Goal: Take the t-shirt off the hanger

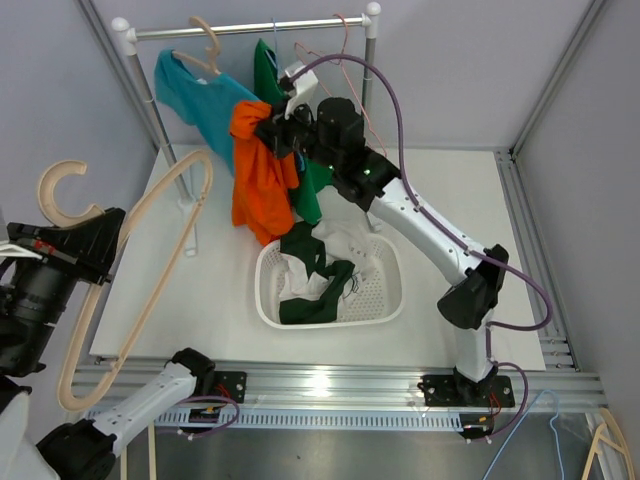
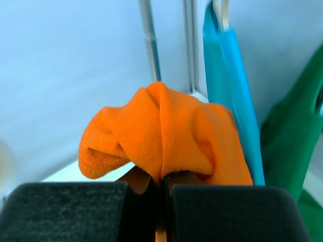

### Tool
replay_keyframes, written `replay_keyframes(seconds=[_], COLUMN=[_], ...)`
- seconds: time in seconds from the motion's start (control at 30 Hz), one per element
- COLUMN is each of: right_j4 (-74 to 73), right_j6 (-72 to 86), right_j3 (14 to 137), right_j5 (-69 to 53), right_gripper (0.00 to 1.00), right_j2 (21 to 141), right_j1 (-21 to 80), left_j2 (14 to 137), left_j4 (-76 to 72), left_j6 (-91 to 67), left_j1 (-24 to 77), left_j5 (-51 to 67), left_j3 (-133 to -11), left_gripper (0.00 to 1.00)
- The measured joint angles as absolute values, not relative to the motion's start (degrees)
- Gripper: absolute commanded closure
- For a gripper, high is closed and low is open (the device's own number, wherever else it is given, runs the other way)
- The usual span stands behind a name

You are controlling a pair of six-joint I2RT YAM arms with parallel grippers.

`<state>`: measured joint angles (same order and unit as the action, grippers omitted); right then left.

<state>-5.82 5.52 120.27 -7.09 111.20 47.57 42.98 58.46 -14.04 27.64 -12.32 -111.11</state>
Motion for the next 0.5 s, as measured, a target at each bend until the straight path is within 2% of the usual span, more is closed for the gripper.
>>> replay_keyframes(seconds=[0.2,0.33,0.5], right_j4=[-11.8,-13.1,-13.6], right_j6=[5.5,5.2,4.2], right_j3=[136.7,137.9,132.8], right_j5=[-9.2,-9.5,-9.3], right_gripper=[1.0,1.0,1.0], right_j2=[111.8,107.1,98.4], right_j1=[48.6,49.0,49.2], left_j2=[42.6,45.1,52.9], left_j4=[53.7,49.6,42.0], left_j6=[-12.6,-11.5,-7.9], left_j1=[27.7,27.7,27.5], left_j5=[-21.0,-27.4,-35.4], left_j3=[-102.3,-96.6,-97.0], left_gripper=[0.99,0.99,0.99])
